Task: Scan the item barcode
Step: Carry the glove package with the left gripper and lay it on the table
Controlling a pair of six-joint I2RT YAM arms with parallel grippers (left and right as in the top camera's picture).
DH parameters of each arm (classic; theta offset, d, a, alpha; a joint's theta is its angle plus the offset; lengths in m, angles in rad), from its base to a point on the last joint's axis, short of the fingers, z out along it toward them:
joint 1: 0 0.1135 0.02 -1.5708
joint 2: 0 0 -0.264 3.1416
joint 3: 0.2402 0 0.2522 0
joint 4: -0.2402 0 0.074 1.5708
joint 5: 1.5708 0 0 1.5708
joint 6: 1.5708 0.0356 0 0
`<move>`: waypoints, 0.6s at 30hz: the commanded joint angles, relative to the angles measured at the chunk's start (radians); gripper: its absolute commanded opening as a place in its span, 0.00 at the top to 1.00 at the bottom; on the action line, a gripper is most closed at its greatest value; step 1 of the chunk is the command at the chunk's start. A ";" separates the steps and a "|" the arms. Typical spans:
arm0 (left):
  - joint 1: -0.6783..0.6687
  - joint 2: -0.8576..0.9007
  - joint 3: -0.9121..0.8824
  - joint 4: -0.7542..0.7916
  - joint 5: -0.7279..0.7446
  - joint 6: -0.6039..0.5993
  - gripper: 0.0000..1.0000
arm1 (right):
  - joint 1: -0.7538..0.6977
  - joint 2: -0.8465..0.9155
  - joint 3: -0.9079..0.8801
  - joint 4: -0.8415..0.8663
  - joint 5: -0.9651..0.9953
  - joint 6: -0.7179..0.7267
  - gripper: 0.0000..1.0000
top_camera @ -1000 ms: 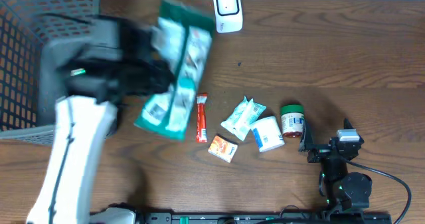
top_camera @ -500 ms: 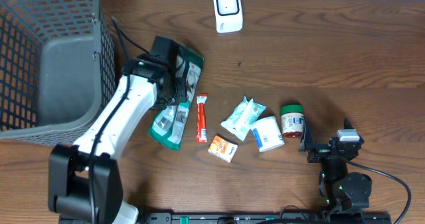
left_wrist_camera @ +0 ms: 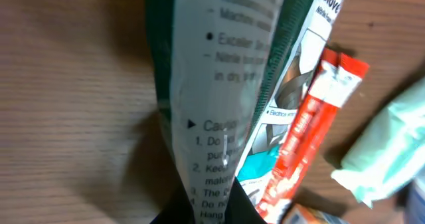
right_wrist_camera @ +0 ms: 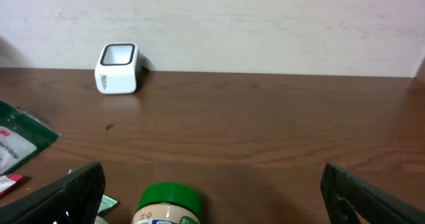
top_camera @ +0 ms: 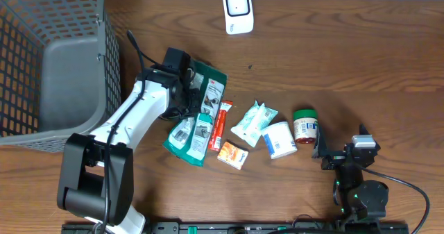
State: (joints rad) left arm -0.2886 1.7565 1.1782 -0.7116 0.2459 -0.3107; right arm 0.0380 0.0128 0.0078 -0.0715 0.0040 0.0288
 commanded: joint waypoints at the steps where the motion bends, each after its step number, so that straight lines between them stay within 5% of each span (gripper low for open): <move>1: 0.004 0.004 -0.004 0.003 -0.134 0.002 0.92 | 0.010 -0.003 -0.002 -0.003 0.006 -0.015 0.01; 4: 0.003 0.004 -0.006 -0.005 -0.134 0.002 0.87 | 0.010 -0.003 -0.002 -0.003 0.006 -0.015 0.01; 7: 0.002 0.002 -0.006 -0.016 -0.122 0.002 0.45 | 0.010 -0.003 -0.002 -0.003 0.006 -0.015 0.01; 9: 0.002 -0.012 -0.003 -0.016 -0.106 0.003 0.34 | 0.010 -0.003 -0.002 -0.003 0.006 -0.015 0.01; 18: 0.058 -0.286 0.038 -0.060 -0.109 0.002 0.28 | 0.010 -0.003 -0.002 -0.003 0.006 -0.015 0.01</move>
State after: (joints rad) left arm -0.2703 1.6070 1.1786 -0.7376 0.1505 -0.3141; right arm 0.0380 0.0128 0.0078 -0.0715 0.0040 0.0288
